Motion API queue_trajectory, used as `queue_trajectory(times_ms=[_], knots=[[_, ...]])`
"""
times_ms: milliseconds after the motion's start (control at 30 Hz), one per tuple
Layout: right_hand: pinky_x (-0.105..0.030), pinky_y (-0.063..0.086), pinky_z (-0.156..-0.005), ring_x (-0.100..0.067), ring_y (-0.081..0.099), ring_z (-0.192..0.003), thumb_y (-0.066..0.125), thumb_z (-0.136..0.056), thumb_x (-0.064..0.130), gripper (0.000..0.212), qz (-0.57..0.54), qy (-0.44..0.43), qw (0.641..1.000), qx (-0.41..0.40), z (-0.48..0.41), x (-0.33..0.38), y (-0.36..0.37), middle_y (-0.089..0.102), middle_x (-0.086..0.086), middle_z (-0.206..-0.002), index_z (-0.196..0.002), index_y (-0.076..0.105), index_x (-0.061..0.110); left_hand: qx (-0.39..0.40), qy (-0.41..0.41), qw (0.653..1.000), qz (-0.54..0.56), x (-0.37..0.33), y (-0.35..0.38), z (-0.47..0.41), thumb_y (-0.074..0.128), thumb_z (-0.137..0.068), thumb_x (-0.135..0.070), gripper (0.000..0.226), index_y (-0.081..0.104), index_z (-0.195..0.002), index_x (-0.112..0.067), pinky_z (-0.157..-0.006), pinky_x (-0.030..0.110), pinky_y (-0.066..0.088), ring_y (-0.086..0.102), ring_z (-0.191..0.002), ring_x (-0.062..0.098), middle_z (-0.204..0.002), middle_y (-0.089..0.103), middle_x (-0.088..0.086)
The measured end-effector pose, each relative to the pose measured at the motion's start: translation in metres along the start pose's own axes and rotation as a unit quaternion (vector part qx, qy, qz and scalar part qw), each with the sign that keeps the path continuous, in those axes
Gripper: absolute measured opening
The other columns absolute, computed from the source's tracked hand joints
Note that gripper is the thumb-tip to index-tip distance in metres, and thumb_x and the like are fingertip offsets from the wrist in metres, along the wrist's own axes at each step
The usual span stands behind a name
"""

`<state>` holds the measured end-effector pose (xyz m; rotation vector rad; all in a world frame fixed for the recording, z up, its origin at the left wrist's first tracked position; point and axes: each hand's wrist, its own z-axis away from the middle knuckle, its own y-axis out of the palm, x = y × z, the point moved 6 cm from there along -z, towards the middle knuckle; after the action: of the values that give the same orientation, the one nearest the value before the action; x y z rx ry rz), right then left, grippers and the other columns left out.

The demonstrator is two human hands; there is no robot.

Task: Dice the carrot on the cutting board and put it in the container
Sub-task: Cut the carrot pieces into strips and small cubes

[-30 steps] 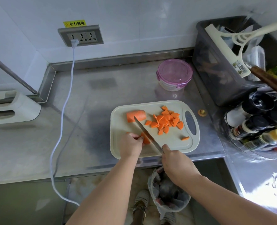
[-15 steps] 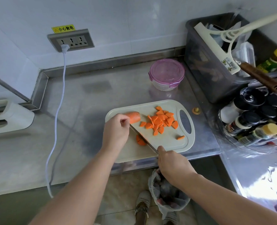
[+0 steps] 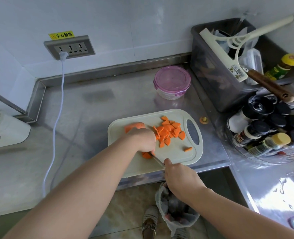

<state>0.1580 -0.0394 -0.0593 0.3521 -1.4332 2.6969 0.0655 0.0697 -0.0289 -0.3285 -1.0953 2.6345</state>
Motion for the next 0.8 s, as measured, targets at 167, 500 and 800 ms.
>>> queue_trajectory(times_ms=[167,500,800], knots=[[-0.029,0.042,-0.053,-0.021,0.055,-0.070,0.041,-0.098,0.011,0.032,0.000,-0.007,1.000,-0.004,0.005,0.002,-0.004,0.055,-0.002,-0.084,-0.129,0.033,0.015,0.014,-0.016,1.000,-0.006,-0.001,0.001,-0.002,0.060,-0.087,-0.026,0.025,0.071,-0.106,-0.013,-0.044,0.024,0.033,0.057,-0.077,0.023,-0.106,0.065,0.009],[-0.039,0.048,-0.060,-0.030,0.065,-0.076,0.036,-0.098,0.010,0.017,-0.073,0.015,0.997,-0.037,0.010,0.003,-0.013,0.065,-0.009,-0.087,-0.113,0.042,0.015,-0.397,-0.002,0.842,0.366,0.037,-0.037,0.036,0.049,-0.091,-0.014,0.022,0.064,-0.104,-0.022,-0.080,0.027,0.048,0.061,-0.080,0.010,-0.097,0.065,-0.007],[-0.044,0.056,-0.069,-0.027,0.065,-0.076,0.035,-0.099,0.015,0.015,-0.097,0.018,0.994,-0.040,0.007,0.012,-0.006,0.064,-0.007,-0.087,-0.111,0.045,0.016,-0.257,-0.148,0.746,0.596,0.058,0.079,0.035,0.063,-0.088,-0.015,0.016,0.060,-0.076,-0.026,-0.085,0.044,0.055,0.069,-0.082,0.023,-0.075,0.067,-0.004]])
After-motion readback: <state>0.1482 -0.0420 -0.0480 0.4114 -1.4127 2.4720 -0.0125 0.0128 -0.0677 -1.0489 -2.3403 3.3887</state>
